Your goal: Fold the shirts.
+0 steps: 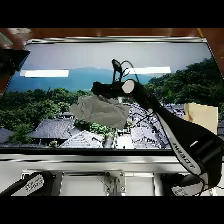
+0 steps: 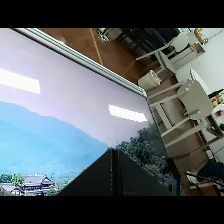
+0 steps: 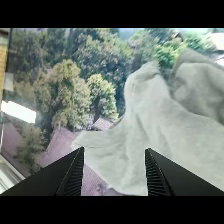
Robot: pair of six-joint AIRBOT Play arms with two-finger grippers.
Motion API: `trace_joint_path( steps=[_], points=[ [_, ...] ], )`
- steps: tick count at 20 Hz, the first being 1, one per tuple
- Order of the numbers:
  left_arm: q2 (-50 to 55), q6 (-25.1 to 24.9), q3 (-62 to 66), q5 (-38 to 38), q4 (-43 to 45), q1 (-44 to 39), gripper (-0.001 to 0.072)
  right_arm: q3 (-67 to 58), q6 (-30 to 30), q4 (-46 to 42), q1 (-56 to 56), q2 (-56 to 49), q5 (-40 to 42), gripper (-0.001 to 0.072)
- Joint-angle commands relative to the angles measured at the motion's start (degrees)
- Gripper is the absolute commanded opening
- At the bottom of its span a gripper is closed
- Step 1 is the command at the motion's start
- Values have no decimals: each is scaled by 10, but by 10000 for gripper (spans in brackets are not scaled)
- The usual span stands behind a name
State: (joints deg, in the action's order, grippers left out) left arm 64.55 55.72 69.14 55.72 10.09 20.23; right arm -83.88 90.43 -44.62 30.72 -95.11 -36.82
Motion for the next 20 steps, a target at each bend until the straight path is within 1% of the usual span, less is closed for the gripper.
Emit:
trace_joint_path(
  steps=[1,2,3,4,5,6,7,8,10,12,14,16,20],
  points=[
    [0,0,0,9,0,0,39,0,5,-67,-78,32,-154,515],
    [0,0,0,10,0,0,39,0,23,-122,-111,43,-238,578],
    [0,0,0,10,0,0,39,0,47,-190,-142,49,-336,684],
    [0,0,0,11,1,0,39,1,60,-257,-167,49,-424,684],
    [0,0,0,14,1,0,39,13,69,-306,-185,49,-485,684],
    [0,0,0,18,1,0,39,32,69,-321,-197,49,-513,684],
    [0,0,0,20,1,0,39,54,68,-309,-200,49,-507,684],
    [0,0,0,20,1,0,39,79,61,-280,-195,49,-473,684],
    [0,0,0,20,3,0,39,123,58,-232,-167,48,-373,684],
    [0,0,0,20,5,0,39,140,59,-219,-132,32,-306,684],
    [0,0,0,20,7,0,39,139,60,-218,-101,4,-272,684],
    [0,0,0,20,7,0,39,139,59,-200,-80,-15,-236,684],
    [0,0,0,20,7,0,39,138,57,-170,-66,-20,-174,683]
  ],
)
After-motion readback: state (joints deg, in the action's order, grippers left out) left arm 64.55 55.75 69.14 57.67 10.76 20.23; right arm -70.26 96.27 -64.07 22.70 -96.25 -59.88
